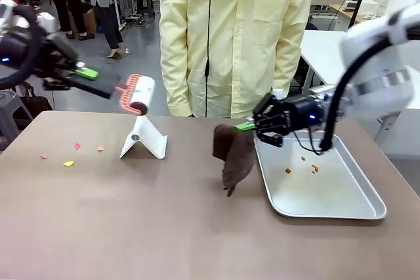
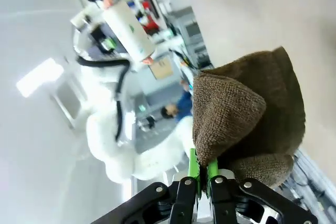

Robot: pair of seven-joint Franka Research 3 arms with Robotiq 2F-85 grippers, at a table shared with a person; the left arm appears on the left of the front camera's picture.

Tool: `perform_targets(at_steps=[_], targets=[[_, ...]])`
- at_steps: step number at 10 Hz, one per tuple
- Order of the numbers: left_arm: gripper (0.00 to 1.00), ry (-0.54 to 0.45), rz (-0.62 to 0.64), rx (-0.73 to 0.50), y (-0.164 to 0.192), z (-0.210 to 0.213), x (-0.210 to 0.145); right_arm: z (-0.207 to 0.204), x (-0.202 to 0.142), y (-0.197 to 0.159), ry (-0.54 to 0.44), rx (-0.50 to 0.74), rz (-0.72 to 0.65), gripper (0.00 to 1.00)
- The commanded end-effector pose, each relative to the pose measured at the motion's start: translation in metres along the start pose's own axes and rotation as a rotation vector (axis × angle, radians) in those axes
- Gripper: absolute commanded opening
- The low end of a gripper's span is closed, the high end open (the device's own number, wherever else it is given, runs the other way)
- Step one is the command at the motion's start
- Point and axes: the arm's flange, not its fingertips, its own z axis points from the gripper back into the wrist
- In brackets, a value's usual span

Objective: Clean the surface of the table.
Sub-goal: Hold the Lint Roller with your left hand and the towel with your right hand.

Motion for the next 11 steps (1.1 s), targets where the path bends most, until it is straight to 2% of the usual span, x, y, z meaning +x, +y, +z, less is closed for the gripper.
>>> perform_targets(at_steps=[1,3,4,5,6,7,8,9,10,11], targets=[[0.05,-0.012,-0.054,-0.013,0.01,0.034,-0.047,0.024,-0.064,-0.003,-0.246,0.097,-0.049,0.0],[0.05,0.047,-0.152,-0.078,0.034,0.086,-0.1,0.094,-0.11,-0.018,-0.471,0.207,-0.019,0.0],[0.05,-0.025,-0.109,-0.093,0.048,0.108,-0.12,0.128,-0.123,-0.023,-0.528,0.219,-0.01,0.0],[0.05,-0.03,-0.07,-0.161,0.065,0.132,-0.135,0.163,-0.129,-0.026,-0.562,0.225,0.008,0.0],[0.05,-0.042,0.006,-0.21,0.084,0.158,-0.147,0.195,-0.131,-0.032,-0.657,0.177,0.087,0.0],[0.05,-0.069,0.037,-0.287,0.101,0.187,-0.166,0.228,-0.133,-0.044,-0.569,0.159,0.204,0.0],[0.05,-0.112,0.077,-0.317,0.112,0.207,-0.184,0.245,-0.134,-0.053,-0.548,0.094,0.245,0.0],[0.05,-0.149,0.087,-0.329,0.119,0.223,-0.2,0.26,-0.137,-0.065,-0.485,0.062,0.284,0.0],[0.05,-0.22,0.162,-0.329,0.13,0.239,-0.209,0.272,-0.141,-0.076,-0.401,0.053,0.318,0.0],[0.05,-0.238,0.194,-0.332,0.141,0.247,-0.212,0.278,-0.145,-0.087,-0.368,0.052,0.327,0.0]])
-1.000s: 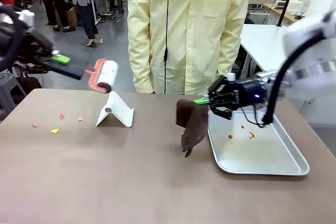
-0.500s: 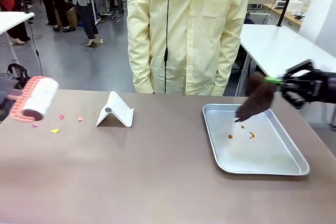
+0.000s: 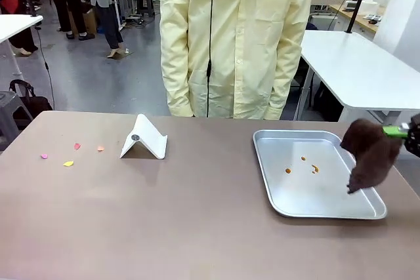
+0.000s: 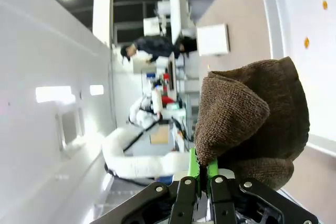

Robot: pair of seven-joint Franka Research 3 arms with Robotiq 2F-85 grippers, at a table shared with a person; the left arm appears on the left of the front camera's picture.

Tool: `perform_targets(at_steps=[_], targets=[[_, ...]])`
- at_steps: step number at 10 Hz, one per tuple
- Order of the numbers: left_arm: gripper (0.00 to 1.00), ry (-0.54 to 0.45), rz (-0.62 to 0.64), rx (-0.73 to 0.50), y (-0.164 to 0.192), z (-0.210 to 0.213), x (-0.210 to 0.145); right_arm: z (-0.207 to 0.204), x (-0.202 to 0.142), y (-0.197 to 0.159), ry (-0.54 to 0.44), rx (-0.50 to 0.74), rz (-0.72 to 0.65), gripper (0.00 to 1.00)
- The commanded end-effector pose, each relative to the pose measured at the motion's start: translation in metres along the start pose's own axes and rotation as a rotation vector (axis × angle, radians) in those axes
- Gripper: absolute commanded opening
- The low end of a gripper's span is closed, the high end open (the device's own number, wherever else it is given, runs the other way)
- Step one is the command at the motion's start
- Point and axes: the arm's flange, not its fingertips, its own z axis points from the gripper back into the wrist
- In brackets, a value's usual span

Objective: Clean the surface of the table.
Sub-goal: Hold the Lint Roller with your left hand and the towel with your right hand.

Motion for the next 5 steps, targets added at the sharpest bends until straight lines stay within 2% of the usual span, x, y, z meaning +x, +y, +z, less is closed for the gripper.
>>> perform_targets(at_steps=[1,2,3,5], targets=[[0.05,-0.036,0.074,0.025,0.0,0.005,0.02,0.017,0.006,-0.013,0.0,0.072,0.069,0.0],[0.05,-0.051,0.185,0.1,0.003,-0.004,0.035,0.0,0.0,0.0,0.0,0.0,0.0,0.0],[0.05,-0.023,0.031,0.018,0.006,0.01,0.003,0.0,0.0,0.0,0.0,0.0,0.0,0.0],[0.05,-0.023,0.031,0.018,0.006,0.01,0.003,0.0,0.0,0.0,0.0,0.0,0.0,0.0]])
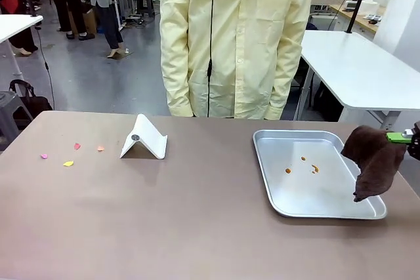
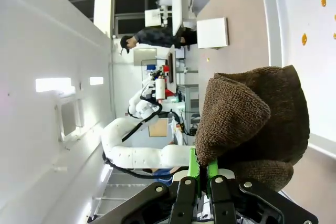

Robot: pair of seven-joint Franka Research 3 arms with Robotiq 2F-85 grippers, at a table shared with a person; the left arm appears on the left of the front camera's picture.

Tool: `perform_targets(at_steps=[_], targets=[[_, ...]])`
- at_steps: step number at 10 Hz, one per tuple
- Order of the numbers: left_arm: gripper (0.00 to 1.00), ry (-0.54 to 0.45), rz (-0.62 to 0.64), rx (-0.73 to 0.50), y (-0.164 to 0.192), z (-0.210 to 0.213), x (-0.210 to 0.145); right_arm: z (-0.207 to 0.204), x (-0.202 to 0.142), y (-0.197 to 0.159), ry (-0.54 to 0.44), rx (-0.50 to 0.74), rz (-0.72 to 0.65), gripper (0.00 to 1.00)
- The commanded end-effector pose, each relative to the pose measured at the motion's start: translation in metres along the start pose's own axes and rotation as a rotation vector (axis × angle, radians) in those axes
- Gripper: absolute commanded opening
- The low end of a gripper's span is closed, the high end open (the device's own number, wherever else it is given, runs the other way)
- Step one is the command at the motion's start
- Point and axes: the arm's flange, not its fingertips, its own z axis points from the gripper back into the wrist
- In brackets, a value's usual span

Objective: Clean the surface of the table.
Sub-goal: Hold the Lint Roller with your left hand and the towel with your right hand, then if a person points to the right, clean the right side of the table with your right hand, and if they point to the left, clean the left side with your left hand.

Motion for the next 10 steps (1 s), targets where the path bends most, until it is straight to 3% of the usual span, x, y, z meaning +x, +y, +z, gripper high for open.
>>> perform_targets(at_steps=[1,10], targets=[[0.05,0.01,-0.033,-0.025,-0.0033,0.0011,-0.0093,-0.0037,-0.0017,0.0071,-0.02,-0.008,-0.022,0.0],[0.05,0.01,-0.033,-0.025,-0.0033,0.0011,-0.0093,-0.0037,-0.0017,0.0071,-0.02,-0.008,-0.022,0.0]])
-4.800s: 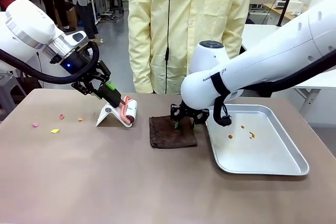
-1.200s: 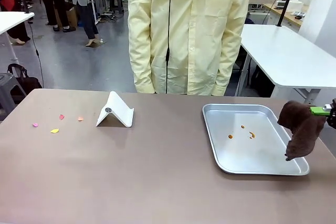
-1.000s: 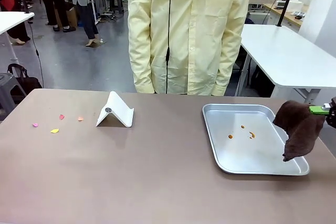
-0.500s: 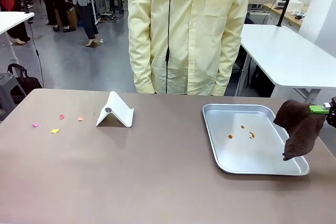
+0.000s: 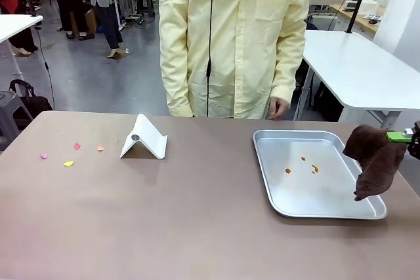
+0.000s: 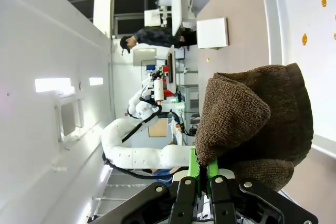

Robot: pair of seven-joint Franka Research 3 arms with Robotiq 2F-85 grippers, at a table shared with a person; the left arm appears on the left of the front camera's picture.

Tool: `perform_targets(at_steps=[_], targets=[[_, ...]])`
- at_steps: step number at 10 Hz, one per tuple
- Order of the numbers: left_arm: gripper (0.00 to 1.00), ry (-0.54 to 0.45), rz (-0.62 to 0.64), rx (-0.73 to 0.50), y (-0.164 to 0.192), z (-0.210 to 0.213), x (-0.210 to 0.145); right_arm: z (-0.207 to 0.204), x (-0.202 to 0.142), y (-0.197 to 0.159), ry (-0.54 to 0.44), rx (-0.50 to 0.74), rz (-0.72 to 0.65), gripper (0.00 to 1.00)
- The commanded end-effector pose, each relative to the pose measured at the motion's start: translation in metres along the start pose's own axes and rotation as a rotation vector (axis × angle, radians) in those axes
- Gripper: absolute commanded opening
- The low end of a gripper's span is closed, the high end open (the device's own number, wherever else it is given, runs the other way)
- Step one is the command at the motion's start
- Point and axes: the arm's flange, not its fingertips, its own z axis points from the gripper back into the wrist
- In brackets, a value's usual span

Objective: Clean the surface of the table.
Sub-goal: If a person points to the right, clean the right side of the table with your right hand, and if they point to the left, clean the left side with your left hand.

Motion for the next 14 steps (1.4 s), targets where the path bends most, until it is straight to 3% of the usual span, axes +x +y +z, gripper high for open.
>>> perform_targets(at_steps=[1,12,13,14], targets=[[0.05,0.007,-0.016,-0.011,-0.002,0.0,-0.006,-0.004,-0.001,0.006,-0.019,-0.006,-0.022,0.0],[0.05,0.007,-0.016,-0.011,-0.002,0.0,-0.006,-0.004,-0.001,0.006,-0.019,-0.006,-0.022,0.0],[0.05,0.007,-0.016,-0.011,-0.002,0.0,-0.006,0.0,0.0,0.0,0.0,0.0,-0.001,0.06],[0.05,0.007,-0.016,-0.011,-0.002,0.0,-0.006,-0.018,0.008,0.011,-0.06,-0.14,0.058,0.06]])
